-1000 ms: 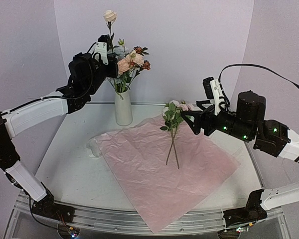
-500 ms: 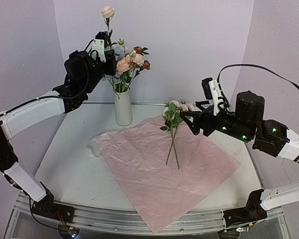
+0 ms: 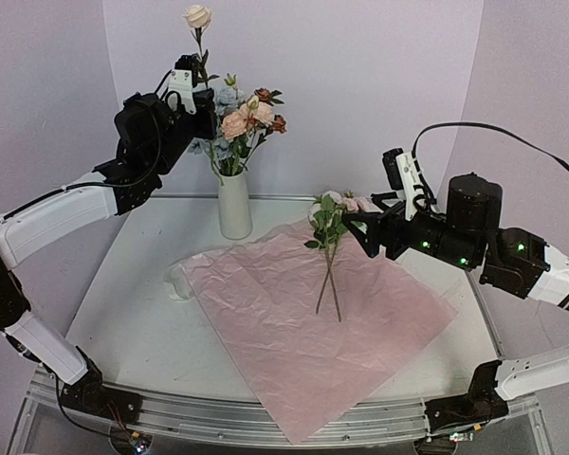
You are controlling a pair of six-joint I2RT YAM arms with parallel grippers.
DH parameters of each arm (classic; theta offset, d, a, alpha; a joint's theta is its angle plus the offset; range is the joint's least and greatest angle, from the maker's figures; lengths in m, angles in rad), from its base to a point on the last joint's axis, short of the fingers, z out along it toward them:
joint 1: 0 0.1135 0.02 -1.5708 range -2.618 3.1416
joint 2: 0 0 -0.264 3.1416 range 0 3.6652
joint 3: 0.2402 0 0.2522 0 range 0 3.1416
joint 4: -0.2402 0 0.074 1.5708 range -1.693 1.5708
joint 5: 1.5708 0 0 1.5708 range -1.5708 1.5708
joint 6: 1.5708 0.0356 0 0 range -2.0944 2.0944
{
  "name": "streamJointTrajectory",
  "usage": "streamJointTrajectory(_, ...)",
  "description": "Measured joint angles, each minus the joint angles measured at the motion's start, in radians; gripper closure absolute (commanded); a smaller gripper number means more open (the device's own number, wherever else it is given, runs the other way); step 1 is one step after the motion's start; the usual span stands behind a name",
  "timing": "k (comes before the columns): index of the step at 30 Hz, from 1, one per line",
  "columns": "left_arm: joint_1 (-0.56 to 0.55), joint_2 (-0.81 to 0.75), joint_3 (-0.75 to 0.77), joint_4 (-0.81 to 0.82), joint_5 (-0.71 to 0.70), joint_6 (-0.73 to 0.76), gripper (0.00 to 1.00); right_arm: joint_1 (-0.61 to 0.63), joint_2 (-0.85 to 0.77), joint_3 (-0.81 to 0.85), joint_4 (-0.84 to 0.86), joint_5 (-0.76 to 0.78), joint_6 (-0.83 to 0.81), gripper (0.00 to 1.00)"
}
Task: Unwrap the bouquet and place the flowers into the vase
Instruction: Insert the fake flower into the vase.
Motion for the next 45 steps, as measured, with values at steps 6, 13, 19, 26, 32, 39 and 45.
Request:
streamJointTrajectory(6, 0.0, 0.006, 0.002, 0.0, -0.002, 0.001, 1.0, 0.0, 0.0, 0.0, 0.0, 0.0, 0.0, 0.16)
streamJointTrajectory(13, 0.001, 0.056, 0.026, 0.002, -0.004, 0.009, 1.0, 0.0, 0.0, 0.0, 0.0, 0.001, 0.0, 0.16)
streamJointTrajectory(19, 0.013, 0.118, 0.026, 0.0, -0.011, 0.014, 1.0, 0.0, 0.0, 0.0, 0.0, 0.006, 0.0, 0.16)
streamJointTrajectory(26, 0.059, 0.182, 0.026, 0.001, -0.011, -0.015, 1.0, 0.0, 0.0, 0.0, 0.0, 0.008, 0.0, 0.16)
streamJointTrajectory(32, 0.106, 0.245, 0.031, 0.001, -0.006, -0.065, 1.0, 0.0, 0.001, 0.0, 0.0, 0.012, 0.0, 0.16)
streamJointTrajectory(39, 0.127, 0.324, 0.039, 0.002, 0.022, -0.123, 1.0, 0.0, 0.009, 0.0, 0.0, 0.016, 0.0, 0.16)
streamJointTrajectory(45, 0.128, 0.378, 0.039, 0.002, 0.036, -0.158, 1.0, 0.0, 0.014, 0.0, 0.0, 0.018, 0.0, 0.16)
